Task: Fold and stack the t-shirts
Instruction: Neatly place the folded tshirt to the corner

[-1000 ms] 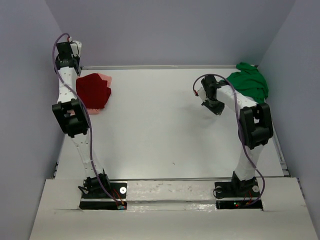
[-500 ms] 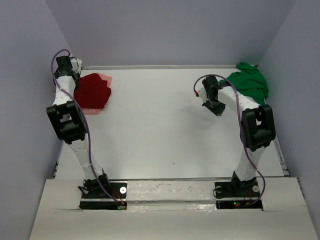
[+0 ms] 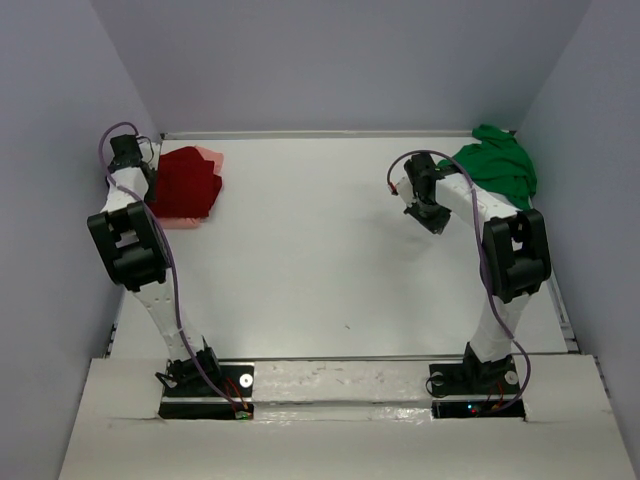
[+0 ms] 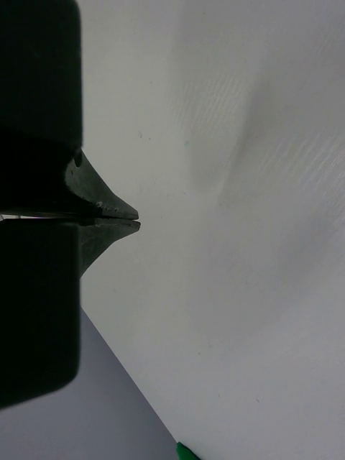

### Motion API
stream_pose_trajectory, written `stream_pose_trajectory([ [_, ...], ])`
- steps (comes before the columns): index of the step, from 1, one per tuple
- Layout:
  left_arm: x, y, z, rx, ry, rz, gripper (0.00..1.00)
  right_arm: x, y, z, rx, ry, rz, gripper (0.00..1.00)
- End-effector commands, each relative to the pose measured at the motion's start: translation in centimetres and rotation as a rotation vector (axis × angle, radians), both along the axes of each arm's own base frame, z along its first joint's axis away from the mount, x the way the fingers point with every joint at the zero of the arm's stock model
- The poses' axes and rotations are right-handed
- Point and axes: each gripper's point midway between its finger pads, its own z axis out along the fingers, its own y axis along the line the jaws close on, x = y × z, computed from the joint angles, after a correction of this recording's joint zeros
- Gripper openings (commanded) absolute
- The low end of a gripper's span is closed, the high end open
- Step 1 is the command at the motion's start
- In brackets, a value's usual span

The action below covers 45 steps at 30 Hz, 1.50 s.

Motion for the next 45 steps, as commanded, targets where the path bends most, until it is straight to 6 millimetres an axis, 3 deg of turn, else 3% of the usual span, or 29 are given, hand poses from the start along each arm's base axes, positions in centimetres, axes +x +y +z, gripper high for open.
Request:
stream_pose_trajectory([
  [1, -1.0, 1.4, 3.2, 0.064, -0.034, 0.028, 0.0, 0.4, 0.2, 0.6, 0.015, -0.031, -0.012, 0.0],
  [12, -4.7, 2.1, 0.3, 0.112, 0.008, 0.06, 0.0, 0.3, 0.2, 0.7, 0.017, -0.029, -0.013, 0.0],
  [17, -4.5, 1.8, 0.6, 0.086, -0.007, 0.062, 0.0, 0.2, 0.3, 1.1, 0.024, -0.037, -0.014, 0.0],
  [22, -2.3, 1.0, 7.6, 0.064, -0.162, 0.013, 0.0, -0.1, 0.7, 1.5, 0.057, -0.041, -0.009, 0.0],
  [27, -1.9, -0.4, 15.4, 0.032, -0.259, -0.013, 0.18, -0.1, 0.9, 2.9, 0.076, -0.075, -0.005, 0.0],
  [28, -2.4, -0.8, 17.9, 0.038, -0.301, -0.019, 0.23, -0.1, 0.9, 3.0, 0.08, -0.077, -0.005, 0.0],
  [29, -2.7, -1.1, 19.2, 0.037, -0.322, -0.028, 0.39, -0.2, 1.0, 3.2, 0.086, -0.081, -0.005, 0.0],
  [30, -3.2, -2.8, 22.1, 0.007, -0.38, -0.083, 0.44, -0.3, 1.1, 3.5, 0.096, -0.088, -0.006, 0.0],
  [31, -3.7, -3.7, 23.6, -0.005, -0.409, -0.114, 0.49, -0.4, 1.2, 3.6, 0.102, -0.091, -0.006, 0.0],
  [32, -3.8, -5.2, 24.4, -0.049, -0.439, -0.173, 0.64, -0.5, 1.2, 4.0, 0.11, -0.109, -0.008, 0.0],
  [33, -4.7, -6.4, 26.5, -0.059, -0.495, -0.198, 0.73, -0.5, 1.2, 4.1, 0.113, -0.12, -0.014, 0.13],
  [35, -5.4, -8.2, 27.8, -0.096, -0.551, -0.255, 0.82, -0.5, 1.1, 4.4, 0.116, -0.146, -0.02, 0.36],
  [36, -5.6, -9.7, 27.9, -0.138, -0.602, -0.297, 0.9, -0.4, 0.9, 4.9, 0.118, -0.183, -0.03, 0.54],
  [38, -5.7, -11.5, 27.8, -0.188, -0.645, -0.364, 0.96, 0.0, 0.5, 5.4, 0.122, -0.243, -0.044, 0.71],
  [39, -6.2, -12.5, 26.2, -0.225, -0.626, -0.376, 0.98, -0.4, 0.0, 5.8, 0.112, -0.269, -0.055, 0.91],
  [42, -6.5, -14.0, 23.6, -0.299, -0.609, -0.363, 0.99, 0.3, -1.5, 6.5, 0.099, -0.37, -0.116, 1.0],
  [45, -7.0, -14.4, 21.1, -0.33, -0.569, -0.306, 0.99, -0.1, -1.0, 7.3, 0.183, -0.435, -0.159, 1.0],
])
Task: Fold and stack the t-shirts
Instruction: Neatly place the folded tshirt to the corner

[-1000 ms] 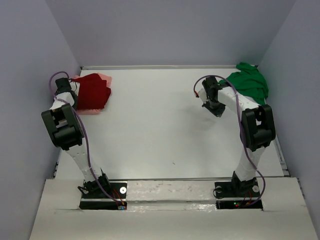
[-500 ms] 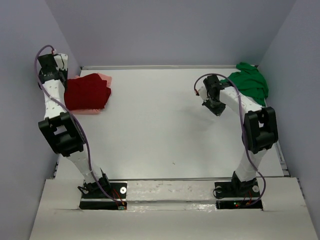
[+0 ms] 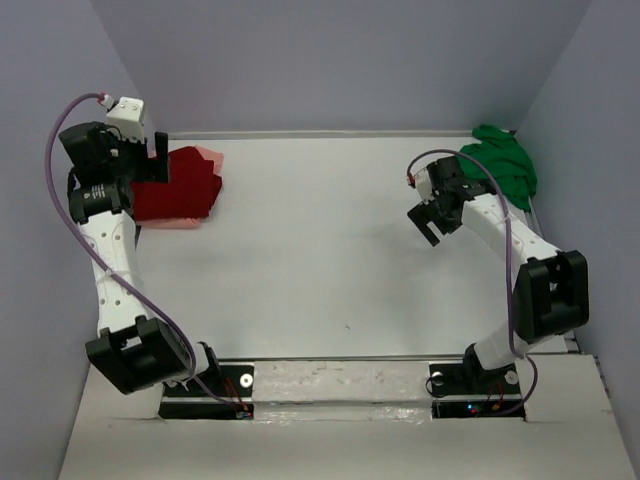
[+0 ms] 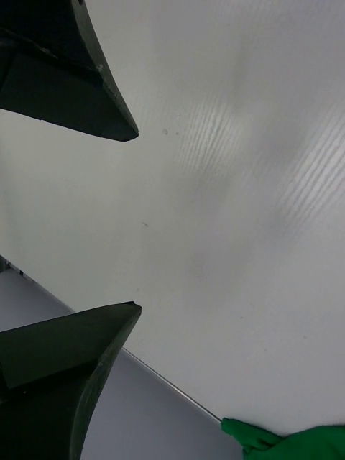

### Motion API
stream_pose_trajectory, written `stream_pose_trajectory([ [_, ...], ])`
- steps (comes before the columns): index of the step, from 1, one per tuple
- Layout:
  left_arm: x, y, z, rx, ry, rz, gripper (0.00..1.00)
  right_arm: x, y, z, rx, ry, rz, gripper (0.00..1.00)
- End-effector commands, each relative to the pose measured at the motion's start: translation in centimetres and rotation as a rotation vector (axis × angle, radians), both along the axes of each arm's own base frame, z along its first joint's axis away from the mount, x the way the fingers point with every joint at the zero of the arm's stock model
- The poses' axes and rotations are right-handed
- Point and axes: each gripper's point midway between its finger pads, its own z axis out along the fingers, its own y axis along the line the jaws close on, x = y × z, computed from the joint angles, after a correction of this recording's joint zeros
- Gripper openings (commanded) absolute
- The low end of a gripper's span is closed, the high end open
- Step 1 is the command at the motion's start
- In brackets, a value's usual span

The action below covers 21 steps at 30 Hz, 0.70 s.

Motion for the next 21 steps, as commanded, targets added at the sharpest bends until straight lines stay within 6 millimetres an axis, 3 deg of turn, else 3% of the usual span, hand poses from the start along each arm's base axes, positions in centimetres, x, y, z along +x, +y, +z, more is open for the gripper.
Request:
stream_pose_trajectory([
  [1, 0.6, -1.8, -5.1, -0.124, 0.094, -0.018, 0.99, 1.8, -0.3, 3.1, 0.112, -0.208, -0.102, 1.0],
  [3, 0.0, -2.6, -7.0, -0.142, 0.114, -0.035, 0.99, 1.5, -0.6, 4.4, 0.148, -0.266, -0.114, 1.0],
  [5, -0.3, -3.8, -7.0, -0.136, 0.079, -0.05, 0.99, 1.5, -1.2, 5.4, 0.156, -0.322, -0.132, 1.0],
  [6, -0.8, -4.6, -8.8, -0.156, 0.111, -0.055, 0.99, 1.0, -1.8, 5.5, 0.154, -0.34, -0.149, 1.0],
  [8, -1.2, -6.8, -9.5, -0.163, 0.106, -0.094, 0.99, 0.5, -1.8, 5.3, 0.163, -0.347, -0.162, 1.0],
  [9, -1.5, -7.7, -10.8, -0.17, 0.121, -0.118, 0.99, 0.3, -1.9, 5.2, 0.168, -0.353, -0.169, 1.0],
  [11, -2.0, -8.8, -10.9, -0.159, 0.101, -0.152, 0.99, -0.8, -1.4, 4.3, 0.2, -0.34, -0.156, 1.0],
  [17, -2.6, -8.6, -12.0, -0.103, 0.103, -0.124, 0.99, -2.7, -1.3, 3.4, 0.271, -0.383, -0.168, 1.0],
  [21, -2.7, -9.3, -12.6, -0.096, 0.115, -0.154, 0.99, -2.8, -1.6, 4.2, 0.304, -0.41, -0.164, 1.0],
])
